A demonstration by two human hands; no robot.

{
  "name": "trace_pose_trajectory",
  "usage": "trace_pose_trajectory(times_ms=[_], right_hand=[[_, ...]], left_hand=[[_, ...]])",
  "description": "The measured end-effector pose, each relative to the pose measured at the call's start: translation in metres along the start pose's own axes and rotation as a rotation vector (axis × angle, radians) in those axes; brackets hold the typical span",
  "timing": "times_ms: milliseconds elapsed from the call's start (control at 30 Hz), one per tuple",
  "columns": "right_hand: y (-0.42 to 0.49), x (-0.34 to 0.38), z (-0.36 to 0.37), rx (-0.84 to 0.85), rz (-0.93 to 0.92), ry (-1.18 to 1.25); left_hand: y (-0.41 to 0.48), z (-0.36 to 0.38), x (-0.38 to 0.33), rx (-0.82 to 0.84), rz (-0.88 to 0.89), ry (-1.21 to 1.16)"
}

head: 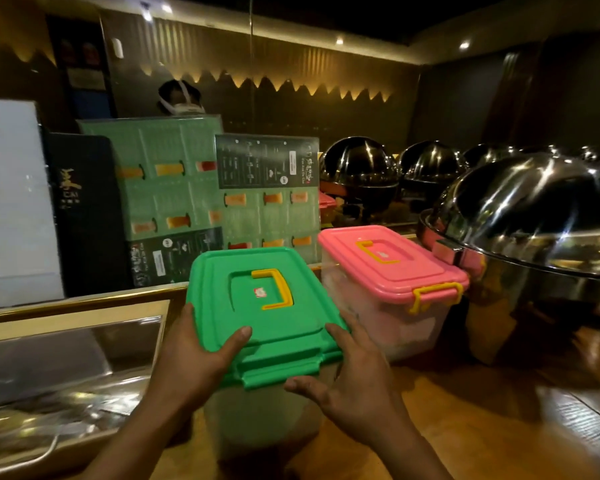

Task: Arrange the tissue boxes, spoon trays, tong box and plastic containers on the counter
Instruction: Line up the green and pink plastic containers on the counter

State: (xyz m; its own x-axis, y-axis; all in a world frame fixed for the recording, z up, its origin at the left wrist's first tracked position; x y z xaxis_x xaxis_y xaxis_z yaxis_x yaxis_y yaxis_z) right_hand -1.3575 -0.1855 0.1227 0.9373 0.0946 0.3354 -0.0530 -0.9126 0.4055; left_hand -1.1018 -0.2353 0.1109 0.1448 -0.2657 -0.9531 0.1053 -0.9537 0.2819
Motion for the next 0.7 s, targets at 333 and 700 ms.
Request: trace_pose_trajectory(times_ms=[333,700], right_hand=[[0.04,-0.049,-0.013,0.014,-0.006,-0.246],[0.073,-0.078,0.007,0.026,-0.031,-0.301]], left_hand=[[0.046,0.048,0.02,-0.016,0.041,0.161],[0.072,0.077,0.016,-0.033,-0.009,0.202]])
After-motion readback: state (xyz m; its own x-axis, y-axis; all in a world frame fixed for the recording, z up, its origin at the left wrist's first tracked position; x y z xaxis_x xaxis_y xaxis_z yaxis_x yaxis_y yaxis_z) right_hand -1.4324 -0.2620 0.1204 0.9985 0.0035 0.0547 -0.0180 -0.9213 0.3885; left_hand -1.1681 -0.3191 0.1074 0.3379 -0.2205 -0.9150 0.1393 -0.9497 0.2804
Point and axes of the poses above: each hand's wrist, its own y-axis towards the middle knuckle, its own z-axis out of the palm, x = y × z, the point moved 10 cm from there along y, towards the middle knuckle, and after that the axes turned 12 degrees about -y, right-handed, at the moved point
